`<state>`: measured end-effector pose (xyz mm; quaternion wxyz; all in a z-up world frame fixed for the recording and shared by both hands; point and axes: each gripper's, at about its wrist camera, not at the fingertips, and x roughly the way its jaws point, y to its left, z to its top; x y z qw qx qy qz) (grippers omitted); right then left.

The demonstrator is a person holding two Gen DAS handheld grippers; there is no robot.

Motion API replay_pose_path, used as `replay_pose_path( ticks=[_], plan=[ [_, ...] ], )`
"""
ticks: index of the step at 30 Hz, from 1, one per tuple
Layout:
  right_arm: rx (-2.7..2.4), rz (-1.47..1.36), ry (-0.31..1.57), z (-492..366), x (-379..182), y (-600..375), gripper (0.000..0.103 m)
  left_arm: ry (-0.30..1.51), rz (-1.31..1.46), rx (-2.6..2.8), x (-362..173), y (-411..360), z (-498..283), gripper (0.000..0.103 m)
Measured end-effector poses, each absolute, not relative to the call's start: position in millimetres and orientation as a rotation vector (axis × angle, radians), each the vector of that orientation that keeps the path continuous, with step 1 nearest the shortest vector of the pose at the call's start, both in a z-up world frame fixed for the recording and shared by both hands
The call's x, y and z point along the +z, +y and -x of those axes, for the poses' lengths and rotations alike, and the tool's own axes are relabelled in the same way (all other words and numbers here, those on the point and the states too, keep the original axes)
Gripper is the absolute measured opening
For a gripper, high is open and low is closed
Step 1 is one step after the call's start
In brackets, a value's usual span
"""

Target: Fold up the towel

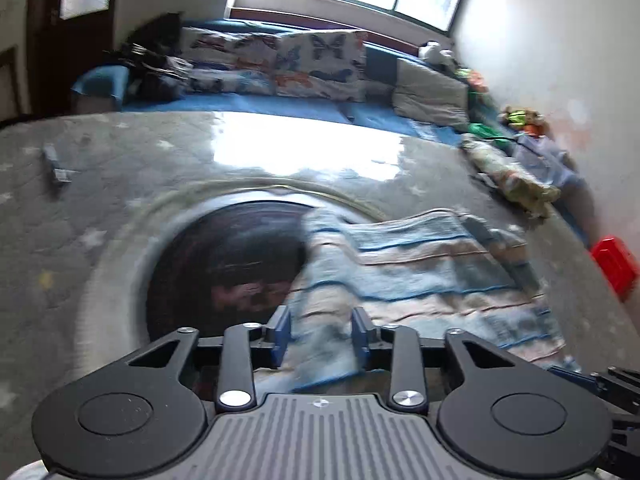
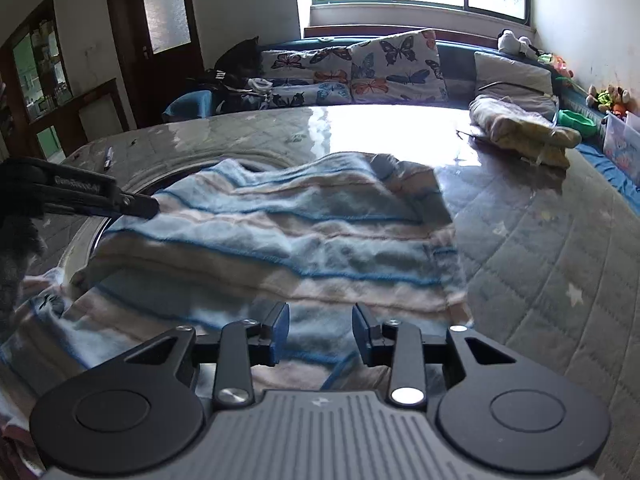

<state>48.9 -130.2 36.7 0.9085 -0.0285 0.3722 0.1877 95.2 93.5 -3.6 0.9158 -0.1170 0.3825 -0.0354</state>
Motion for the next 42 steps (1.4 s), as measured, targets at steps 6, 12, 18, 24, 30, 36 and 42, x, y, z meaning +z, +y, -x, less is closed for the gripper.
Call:
replay_pose_path(
  ticks=[6, 12, 18, 24, 30, 36, 42],
  plan=[
    [0.383, 0.055, 0.722, -69.6, 56.2, -131.0, 0.035, 0.773, 0.229, -0.191, -12.6, 75.4, -94.5, 0.023],
    [0.485, 0.026, 0.694, -87.9, 74.0, -105.8, 0.035, 0.791, 0.203, -0.276, -23.1, 62.4, -90.1, 0.023],
    [0.608, 0.081, 0.706, -108.3, 66.8, -55.8, 0.035, 0.803, 0.152, -0.337, -30.2, 57.3, -81.5, 0.025],
    [0.585, 0.116, 0.787, -134.6, 35.8, -39.8, 0.034, 0.805, 0.127, -0.367, -25.3, 66.9, -74.6, 0.026],
    [0.529, 0.074, 0.822, -138.1, 19.6, -62.9, 0.032, 0.755, 0.154, -0.295, -8.0, 90.7, -76.2, 0.027],
    [0.522, 0.115, 0.807, -135.8, 18.9, -56.4, 0.033, 0.778, 0.152, -0.108, -13.2, 99.9, -117.5, 0.027],
    [0.534, 0.097, 0.808, -138.5, 19.0, -58.6, 0.033, 0.805, 0.105, -0.131, -28.2, 92.8, -131.1, 0.027]
  ],
)
